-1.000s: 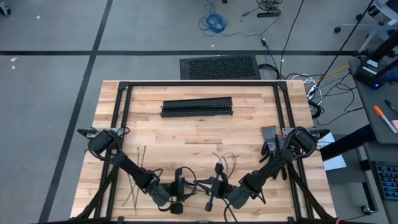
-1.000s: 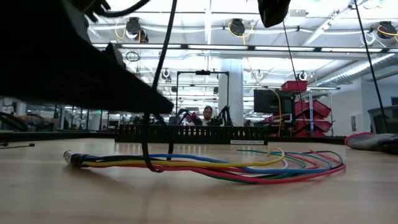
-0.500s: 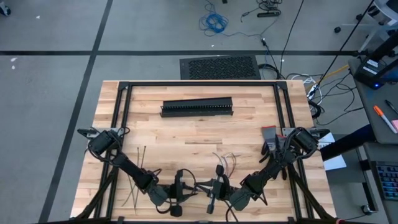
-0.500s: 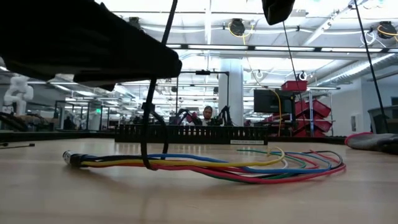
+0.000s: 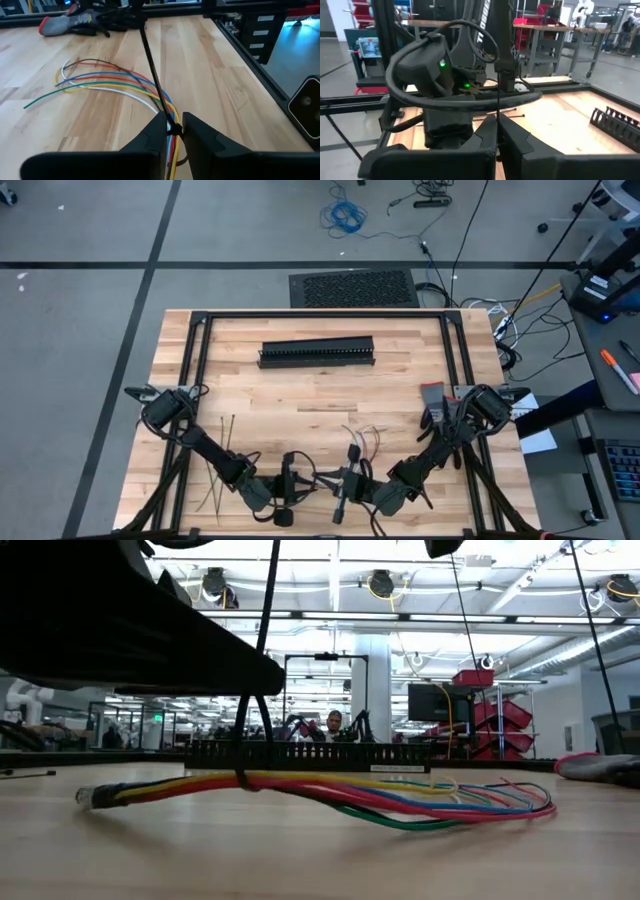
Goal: Ziptie cables
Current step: Wrap the zip tie around the cable wires
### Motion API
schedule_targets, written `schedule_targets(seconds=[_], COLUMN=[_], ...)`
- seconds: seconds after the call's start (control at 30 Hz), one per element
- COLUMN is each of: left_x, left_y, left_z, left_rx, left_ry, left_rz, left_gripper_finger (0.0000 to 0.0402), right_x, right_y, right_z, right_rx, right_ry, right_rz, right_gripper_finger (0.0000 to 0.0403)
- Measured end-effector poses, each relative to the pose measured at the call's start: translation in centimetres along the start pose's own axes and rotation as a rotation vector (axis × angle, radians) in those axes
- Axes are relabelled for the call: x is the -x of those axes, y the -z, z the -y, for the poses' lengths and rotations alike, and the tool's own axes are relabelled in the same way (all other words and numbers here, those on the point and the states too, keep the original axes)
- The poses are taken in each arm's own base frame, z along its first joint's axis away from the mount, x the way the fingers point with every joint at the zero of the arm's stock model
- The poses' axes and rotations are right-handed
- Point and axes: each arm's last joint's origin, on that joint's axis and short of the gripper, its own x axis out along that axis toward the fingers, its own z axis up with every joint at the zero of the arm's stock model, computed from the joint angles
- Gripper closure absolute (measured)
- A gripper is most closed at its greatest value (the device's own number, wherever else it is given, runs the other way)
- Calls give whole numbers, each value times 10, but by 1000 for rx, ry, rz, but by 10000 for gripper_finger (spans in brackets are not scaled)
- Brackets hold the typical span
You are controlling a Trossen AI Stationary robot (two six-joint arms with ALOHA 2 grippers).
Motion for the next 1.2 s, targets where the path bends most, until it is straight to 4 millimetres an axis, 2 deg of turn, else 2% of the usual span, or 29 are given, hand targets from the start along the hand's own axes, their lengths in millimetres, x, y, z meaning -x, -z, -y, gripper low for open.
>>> schedule_targets(seconds=[0.3,0.53,1.2], left_x=[-3,-9,-10], left_y=[6,14,20], left_z=[0,-2,-2], left_rx=[-4,20,5], left_ry=[-7,-23,-21], left_rz=[-4,-2,-24], left_gripper_finger=[392,390,390], right_x=[0,1,8], right_y=[0,-5,-21], right_z=[-1,1,3], right_rx=[4,29,82], right_ry=[-18,-18,74], right_rz=[-2,3,39], right_gripper_finger=[403,403,403])
